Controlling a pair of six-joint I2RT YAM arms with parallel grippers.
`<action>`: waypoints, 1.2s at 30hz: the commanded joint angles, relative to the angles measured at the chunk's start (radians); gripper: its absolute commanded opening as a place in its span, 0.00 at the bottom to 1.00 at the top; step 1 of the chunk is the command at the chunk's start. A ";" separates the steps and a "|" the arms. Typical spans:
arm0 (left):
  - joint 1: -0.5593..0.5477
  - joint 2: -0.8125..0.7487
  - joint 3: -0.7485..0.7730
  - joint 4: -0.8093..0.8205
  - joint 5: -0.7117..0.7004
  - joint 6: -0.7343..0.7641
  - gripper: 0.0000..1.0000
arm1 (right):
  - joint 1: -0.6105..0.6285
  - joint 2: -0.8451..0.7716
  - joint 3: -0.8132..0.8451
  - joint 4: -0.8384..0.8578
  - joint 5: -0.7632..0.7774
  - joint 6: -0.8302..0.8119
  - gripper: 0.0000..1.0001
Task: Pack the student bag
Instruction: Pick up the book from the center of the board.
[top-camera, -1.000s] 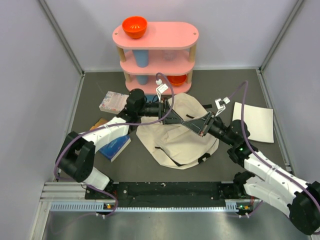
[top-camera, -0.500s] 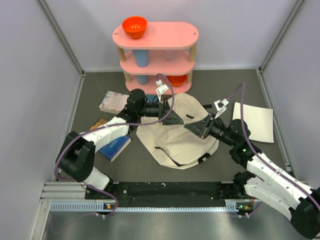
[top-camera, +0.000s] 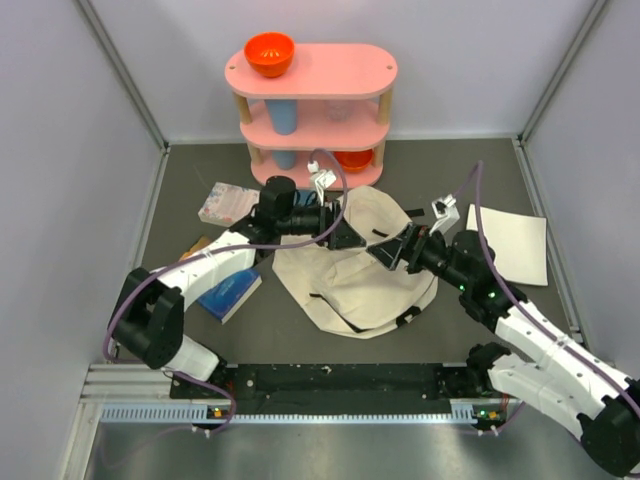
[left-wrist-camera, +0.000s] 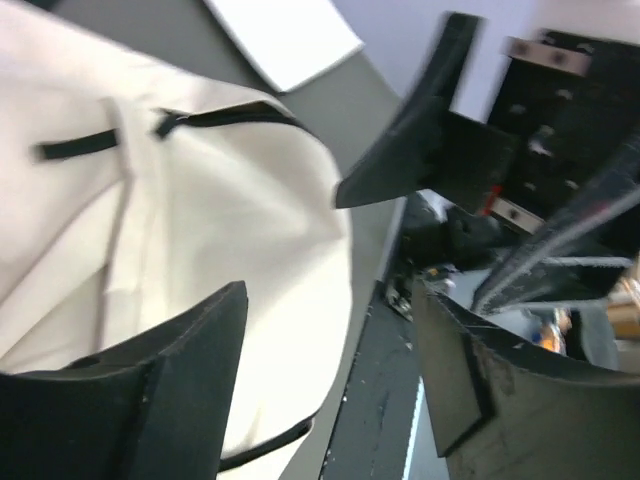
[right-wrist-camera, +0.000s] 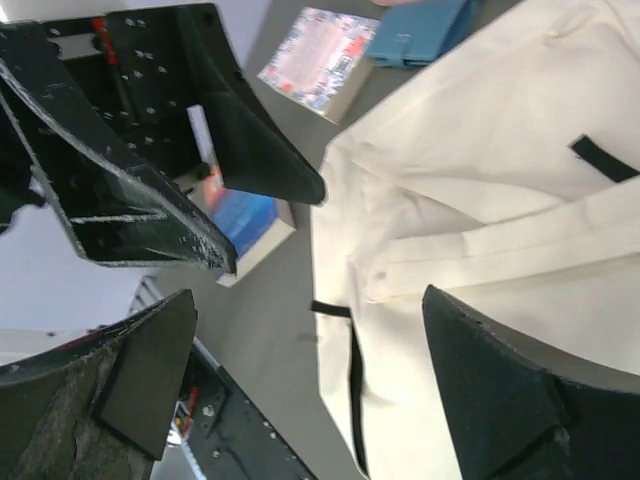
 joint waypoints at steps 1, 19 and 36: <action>0.006 -0.097 0.085 -0.352 -0.422 0.204 0.75 | -0.003 0.034 0.097 -0.162 0.087 -0.080 0.95; 0.288 -0.320 -0.062 -0.680 -0.922 0.172 0.99 | 0.004 0.307 0.154 -0.001 -0.117 -0.013 0.87; 0.805 -0.608 -0.413 -0.837 -1.008 -0.193 0.99 | 0.228 1.009 0.682 0.101 -0.353 -0.046 0.88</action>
